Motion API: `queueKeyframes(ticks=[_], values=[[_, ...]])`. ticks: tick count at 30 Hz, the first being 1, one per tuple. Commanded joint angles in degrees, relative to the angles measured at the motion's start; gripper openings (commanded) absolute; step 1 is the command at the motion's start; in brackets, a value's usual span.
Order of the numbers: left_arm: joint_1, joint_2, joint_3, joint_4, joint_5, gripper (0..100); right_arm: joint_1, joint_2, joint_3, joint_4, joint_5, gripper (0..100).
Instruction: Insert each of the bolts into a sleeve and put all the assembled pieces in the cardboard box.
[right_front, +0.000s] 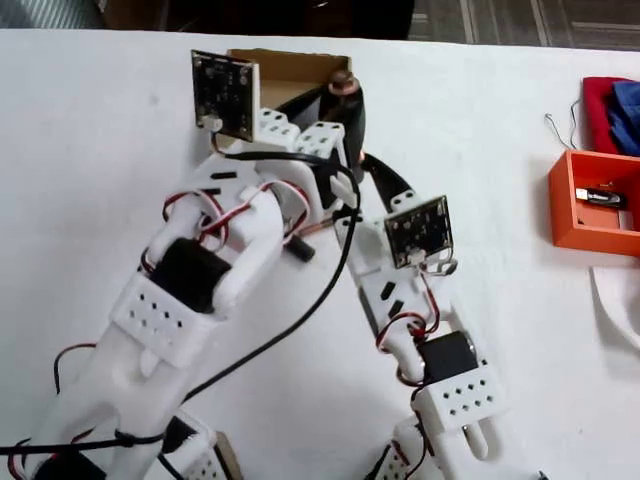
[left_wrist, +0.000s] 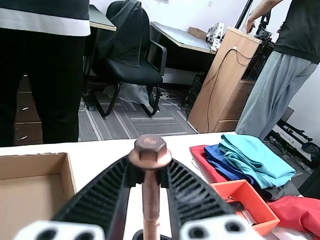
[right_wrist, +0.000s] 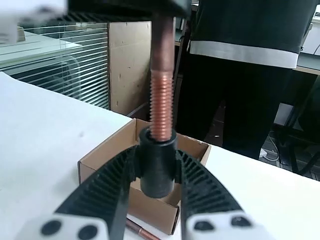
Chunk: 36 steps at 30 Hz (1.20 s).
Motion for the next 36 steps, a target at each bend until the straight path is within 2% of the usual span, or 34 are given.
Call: queueKeyframes(ticks=[1,10,15,18,26,31,36], values=[[0.26,0.26,-2.95,-1.67,-2.02,3,-0.57,-1.54,-0.53,0.04,0.53,2.1],[0.26,0.44,-2.33,-1.14,-8.09,3,-0.48,-1.63,-0.53,0.04,0.53,2.1],[0.79,0.0,1.01,5.19,-12.22,3,-0.48,-1.63,-0.53,0.04,0.53,2.1],[0.79,-0.18,1.98,8.44,-12.04,3,-0.31,-1.63,-0.53,0.04,0.53,2.1],[1.85,-0.26,1.8,9.41,-11.96,3,-0.22,-1.63,-0.53,0.04,0.53,2.1],[4.92,-2.64,2.15,14.86,-12.13,3,-0.22,-1.63,-0.53,0.04,0.62,2.1],[3.08,-5.27,2.15,18.2,-12.04,11,-0.31,-1.63,-0.53,0.04,0.7,2.1]])
